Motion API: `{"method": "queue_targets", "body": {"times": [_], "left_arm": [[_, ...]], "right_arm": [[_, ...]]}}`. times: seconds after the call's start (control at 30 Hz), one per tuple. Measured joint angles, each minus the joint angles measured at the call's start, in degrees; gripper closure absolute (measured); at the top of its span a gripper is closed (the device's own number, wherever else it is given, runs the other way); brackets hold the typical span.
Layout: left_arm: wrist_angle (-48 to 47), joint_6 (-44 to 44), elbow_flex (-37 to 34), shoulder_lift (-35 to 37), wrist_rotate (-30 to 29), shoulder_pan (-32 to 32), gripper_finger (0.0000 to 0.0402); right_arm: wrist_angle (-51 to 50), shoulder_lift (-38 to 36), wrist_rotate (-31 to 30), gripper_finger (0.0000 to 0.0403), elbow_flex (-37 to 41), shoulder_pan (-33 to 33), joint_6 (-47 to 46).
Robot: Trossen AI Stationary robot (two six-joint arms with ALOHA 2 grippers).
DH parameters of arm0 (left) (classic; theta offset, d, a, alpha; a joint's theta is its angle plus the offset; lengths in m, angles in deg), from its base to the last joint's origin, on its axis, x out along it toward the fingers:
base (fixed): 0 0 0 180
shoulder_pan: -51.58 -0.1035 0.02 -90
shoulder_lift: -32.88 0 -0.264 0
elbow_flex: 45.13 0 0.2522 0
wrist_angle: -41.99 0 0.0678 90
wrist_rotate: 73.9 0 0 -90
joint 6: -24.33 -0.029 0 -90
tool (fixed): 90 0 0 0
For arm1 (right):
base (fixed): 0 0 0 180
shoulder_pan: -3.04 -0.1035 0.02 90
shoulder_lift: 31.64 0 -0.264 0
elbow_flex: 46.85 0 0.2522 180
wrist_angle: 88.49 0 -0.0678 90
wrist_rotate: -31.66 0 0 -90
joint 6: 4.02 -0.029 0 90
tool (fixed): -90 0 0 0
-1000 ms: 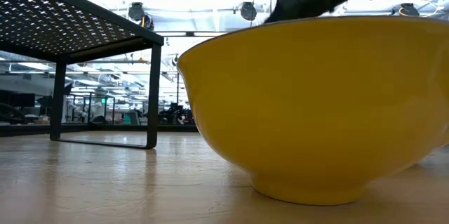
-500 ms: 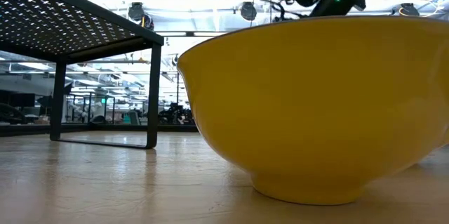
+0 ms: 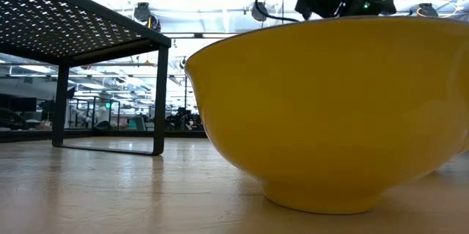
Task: Pick & Place Mini bowls
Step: Stack the green bowl on the green bowls on the shelf
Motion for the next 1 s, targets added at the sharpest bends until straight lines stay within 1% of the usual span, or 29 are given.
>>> {"method": "queue_targets", "body": {"times": [0.13,0.3,0.47,0.63,0.87,1.0], "left_arm": [[3.00,1.43,0.00,-1.21,-0.05,0.00,0.0220],[3.88,0.38,0.00,-2.27,-0.08,-0.04,0.0220],[3.89,-2.79,0.00,-2.34,-0.10,-0.04,0.0220],[1.97,-3.05,0.00,-2.34,-0.10,-0.04,0.0220],[1.48,-3.11,0.00,-2.34,-0.10,-0.04,0.0220],[1.66,-3.21,0.00,-2.34,-0.10,-0.04,0.0220]], "right_arm": [[0.54,2.86,0.51,0.0207,0.01,-0.84,-0.03],[1.45,4.59,4.55,0.0207,-0.01,-0.68,0.09],[1.74,4.54,4.61,0.0207,-0.05,-0.68,0.14],[1.42,4.52,4.93,0.0207,-0.05,-0.29,0.93],[-4.31,4.50,4.84,0.0207,-0.05,1.16,0.37],[-4.69,4.50,4.78,0.0207,-0.05,2.27,0.40]]}}
